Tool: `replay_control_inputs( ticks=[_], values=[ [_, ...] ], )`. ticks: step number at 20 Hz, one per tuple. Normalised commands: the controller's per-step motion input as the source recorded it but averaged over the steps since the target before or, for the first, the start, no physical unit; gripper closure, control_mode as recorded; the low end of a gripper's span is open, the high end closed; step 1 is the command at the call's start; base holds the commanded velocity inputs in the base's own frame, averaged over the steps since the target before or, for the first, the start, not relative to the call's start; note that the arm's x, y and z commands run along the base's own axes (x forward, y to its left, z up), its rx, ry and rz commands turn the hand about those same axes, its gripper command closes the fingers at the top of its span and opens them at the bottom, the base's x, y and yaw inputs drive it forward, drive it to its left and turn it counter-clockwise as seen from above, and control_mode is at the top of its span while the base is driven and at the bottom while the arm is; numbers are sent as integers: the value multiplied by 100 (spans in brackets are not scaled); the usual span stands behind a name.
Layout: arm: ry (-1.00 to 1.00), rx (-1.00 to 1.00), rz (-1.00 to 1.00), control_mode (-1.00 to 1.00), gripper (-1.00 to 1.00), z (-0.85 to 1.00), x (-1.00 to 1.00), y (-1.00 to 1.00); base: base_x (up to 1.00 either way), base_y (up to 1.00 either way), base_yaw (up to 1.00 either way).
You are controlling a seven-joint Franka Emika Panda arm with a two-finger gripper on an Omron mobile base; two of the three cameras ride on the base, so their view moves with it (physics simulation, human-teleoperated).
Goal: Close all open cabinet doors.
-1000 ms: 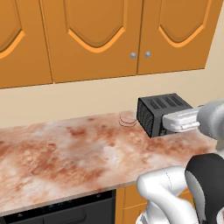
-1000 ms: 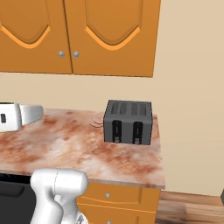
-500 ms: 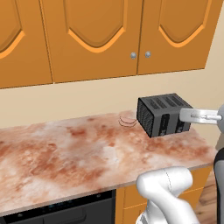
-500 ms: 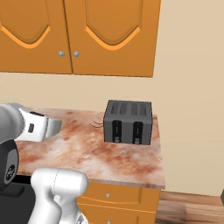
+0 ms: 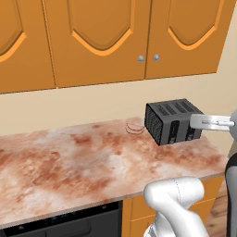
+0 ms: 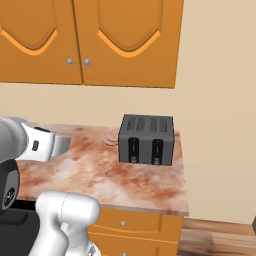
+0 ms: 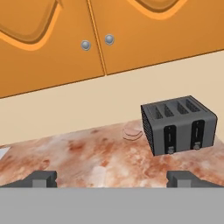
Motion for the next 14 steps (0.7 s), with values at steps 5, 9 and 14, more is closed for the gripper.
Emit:
replay_control_inputs(
  ticks=[5,9,14],
  values=[
    [2,0,0,-100,-100,-6,0,0,0,0,0],
    [2,0,0,-100,-100,-7,0,0,0,0,0],
    [0,0,0,-100,-100,-7,0,0,0,0,0]
  ],
)
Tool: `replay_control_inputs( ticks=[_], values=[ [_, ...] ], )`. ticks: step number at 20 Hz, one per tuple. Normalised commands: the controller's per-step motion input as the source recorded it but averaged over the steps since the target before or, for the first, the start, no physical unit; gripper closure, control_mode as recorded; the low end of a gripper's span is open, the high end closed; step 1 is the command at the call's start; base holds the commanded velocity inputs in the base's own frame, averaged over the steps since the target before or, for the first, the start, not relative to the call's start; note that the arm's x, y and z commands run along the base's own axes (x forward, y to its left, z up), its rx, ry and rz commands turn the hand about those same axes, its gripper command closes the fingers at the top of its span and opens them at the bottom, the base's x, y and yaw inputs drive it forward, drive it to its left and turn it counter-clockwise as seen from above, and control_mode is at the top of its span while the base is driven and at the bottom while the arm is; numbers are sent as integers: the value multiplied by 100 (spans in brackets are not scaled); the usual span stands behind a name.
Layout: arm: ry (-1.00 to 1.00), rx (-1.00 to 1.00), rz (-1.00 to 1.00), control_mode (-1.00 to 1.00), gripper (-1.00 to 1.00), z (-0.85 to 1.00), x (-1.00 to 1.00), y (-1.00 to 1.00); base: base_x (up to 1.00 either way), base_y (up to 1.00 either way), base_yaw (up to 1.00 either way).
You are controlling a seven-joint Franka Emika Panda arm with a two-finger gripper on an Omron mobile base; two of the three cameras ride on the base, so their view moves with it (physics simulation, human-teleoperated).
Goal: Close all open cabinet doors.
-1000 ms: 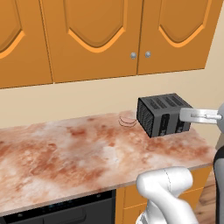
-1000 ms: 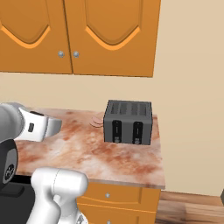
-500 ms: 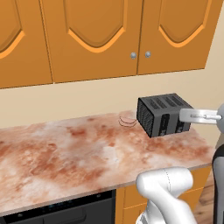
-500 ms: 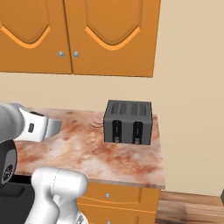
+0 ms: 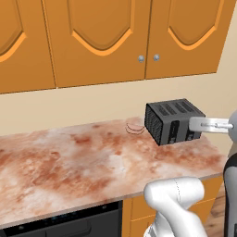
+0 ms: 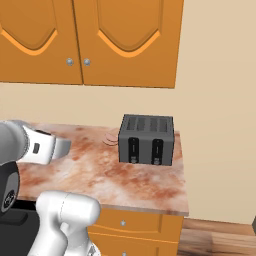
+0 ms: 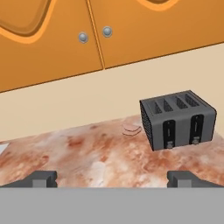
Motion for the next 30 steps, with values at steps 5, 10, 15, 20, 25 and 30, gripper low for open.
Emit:
replay_control_inputs(
  ticks=[5,10,15,20,25,30],
  values=[
    [0,0,0,-100,-100,-8,-1,0,0,0,0],
    [0,-1,0,-100,-100,-5,-5,5,0,0,0],
    [0,0,0,100,-100,-4,-9,2,-32,19,1],
    [0,0,0,100,-100,0,0,0,-67,80,3],
    [0,0,0,100,-100,0,0,0,-64,95,8],
    [0,0,0,100,-100,0,0,0,-46,100,21]
  ],
)
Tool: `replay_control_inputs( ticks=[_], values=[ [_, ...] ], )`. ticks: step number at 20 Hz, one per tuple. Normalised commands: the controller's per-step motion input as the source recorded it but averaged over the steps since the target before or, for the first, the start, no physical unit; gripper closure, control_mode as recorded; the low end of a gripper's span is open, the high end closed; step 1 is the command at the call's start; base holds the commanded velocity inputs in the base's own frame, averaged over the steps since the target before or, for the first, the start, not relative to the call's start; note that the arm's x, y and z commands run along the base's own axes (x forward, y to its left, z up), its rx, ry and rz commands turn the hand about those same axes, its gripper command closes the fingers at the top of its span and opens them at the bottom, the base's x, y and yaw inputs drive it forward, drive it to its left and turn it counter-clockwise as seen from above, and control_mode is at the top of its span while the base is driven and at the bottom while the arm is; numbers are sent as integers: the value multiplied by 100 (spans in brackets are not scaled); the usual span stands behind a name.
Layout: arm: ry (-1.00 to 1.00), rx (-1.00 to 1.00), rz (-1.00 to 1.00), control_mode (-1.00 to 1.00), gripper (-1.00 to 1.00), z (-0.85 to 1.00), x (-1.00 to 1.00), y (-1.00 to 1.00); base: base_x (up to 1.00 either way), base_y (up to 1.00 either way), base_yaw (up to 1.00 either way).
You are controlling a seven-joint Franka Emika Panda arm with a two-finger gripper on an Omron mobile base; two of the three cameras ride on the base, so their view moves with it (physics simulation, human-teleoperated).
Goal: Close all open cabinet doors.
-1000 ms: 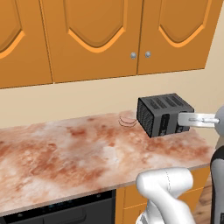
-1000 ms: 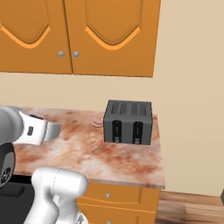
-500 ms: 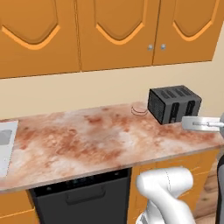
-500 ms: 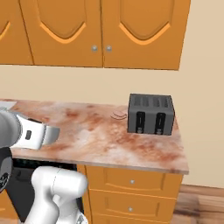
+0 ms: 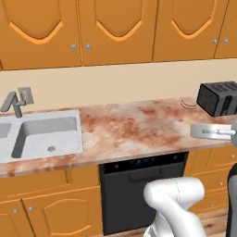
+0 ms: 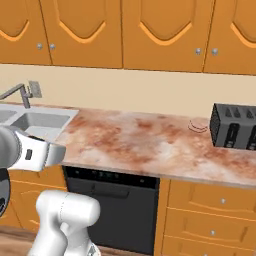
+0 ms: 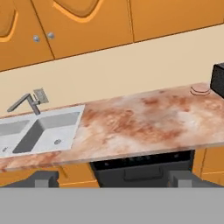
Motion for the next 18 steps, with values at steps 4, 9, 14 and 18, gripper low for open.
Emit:
replay_control_inputs(
  ticks=[4,9,14,18],
  values=[
    [0,0,0,100,-100,0,0,0,-52,100,38],
    [0,0,0,100,-100,0,0,0,-44,97,47],
    [0,0,0,100,-100,0,0,0,-22,78,52],
    [0,0,0,100,-100,0,0,0,-1,56,51]
  ],
)
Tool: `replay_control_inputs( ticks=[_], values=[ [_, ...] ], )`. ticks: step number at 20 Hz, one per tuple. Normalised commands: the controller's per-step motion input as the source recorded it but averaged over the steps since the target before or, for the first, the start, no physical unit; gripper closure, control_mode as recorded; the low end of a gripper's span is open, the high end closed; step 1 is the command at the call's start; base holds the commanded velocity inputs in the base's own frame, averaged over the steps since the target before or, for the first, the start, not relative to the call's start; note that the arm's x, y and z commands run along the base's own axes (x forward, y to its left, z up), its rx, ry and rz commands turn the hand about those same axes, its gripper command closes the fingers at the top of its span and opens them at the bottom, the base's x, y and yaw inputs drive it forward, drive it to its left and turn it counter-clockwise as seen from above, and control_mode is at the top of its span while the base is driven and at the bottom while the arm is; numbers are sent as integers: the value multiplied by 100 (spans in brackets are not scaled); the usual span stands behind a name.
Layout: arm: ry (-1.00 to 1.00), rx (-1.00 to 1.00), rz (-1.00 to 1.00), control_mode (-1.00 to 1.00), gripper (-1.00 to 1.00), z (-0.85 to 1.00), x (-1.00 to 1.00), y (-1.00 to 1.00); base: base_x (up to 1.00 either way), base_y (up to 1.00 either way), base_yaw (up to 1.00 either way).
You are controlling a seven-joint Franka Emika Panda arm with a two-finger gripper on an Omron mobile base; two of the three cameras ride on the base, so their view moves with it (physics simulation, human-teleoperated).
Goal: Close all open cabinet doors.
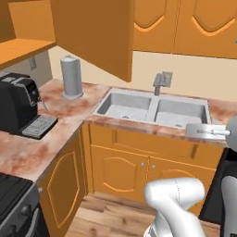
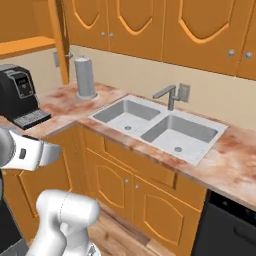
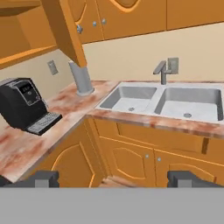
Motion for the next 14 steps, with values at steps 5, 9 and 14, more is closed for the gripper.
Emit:
replay_control_inputs(
  ticks=[5,9,14],
  values=[
    [0,0,0,100,-100,0,0,0,1,-7,43],
    [0,0,0,100,-100,0,0,0,0,-70,32],
    [0,0,0,100,-100,0,0,0,12,-47,34]
  ],
)
